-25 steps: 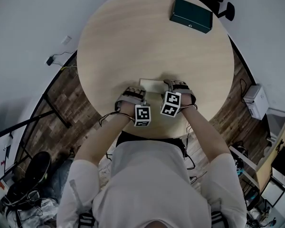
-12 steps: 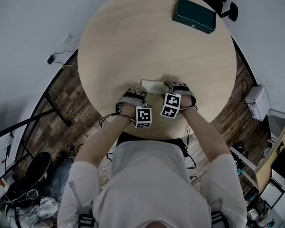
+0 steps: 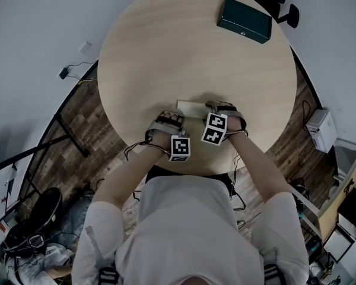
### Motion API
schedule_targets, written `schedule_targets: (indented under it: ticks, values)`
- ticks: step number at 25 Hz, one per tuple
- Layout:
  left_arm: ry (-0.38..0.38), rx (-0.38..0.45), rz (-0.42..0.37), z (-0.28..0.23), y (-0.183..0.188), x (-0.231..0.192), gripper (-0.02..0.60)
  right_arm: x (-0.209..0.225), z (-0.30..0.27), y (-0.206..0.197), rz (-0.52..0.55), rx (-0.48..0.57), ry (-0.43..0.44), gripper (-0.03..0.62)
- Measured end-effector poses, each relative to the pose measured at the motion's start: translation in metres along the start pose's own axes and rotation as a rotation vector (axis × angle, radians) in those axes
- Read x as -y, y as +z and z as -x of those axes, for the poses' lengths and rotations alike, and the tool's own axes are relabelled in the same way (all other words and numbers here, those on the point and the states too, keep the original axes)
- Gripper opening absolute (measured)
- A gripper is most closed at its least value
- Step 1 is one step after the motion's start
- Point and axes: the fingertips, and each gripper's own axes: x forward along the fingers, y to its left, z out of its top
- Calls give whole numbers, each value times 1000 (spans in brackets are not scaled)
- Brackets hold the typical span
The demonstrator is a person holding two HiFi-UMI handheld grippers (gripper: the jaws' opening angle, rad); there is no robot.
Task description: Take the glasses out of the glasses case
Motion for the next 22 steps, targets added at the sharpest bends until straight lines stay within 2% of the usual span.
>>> schedule_targets:
  ticks: [7,14,22]
  values:
    - [43,-9,-37,2,0,1,9,2,4,1,-45,15,104,267]
    - [42,-4,-23,1,-1,0,9,9,8,3,-76,32,240,267]
    - [40,1,-43,0,-2,1,9,34,24,3,-81,92,207,267]
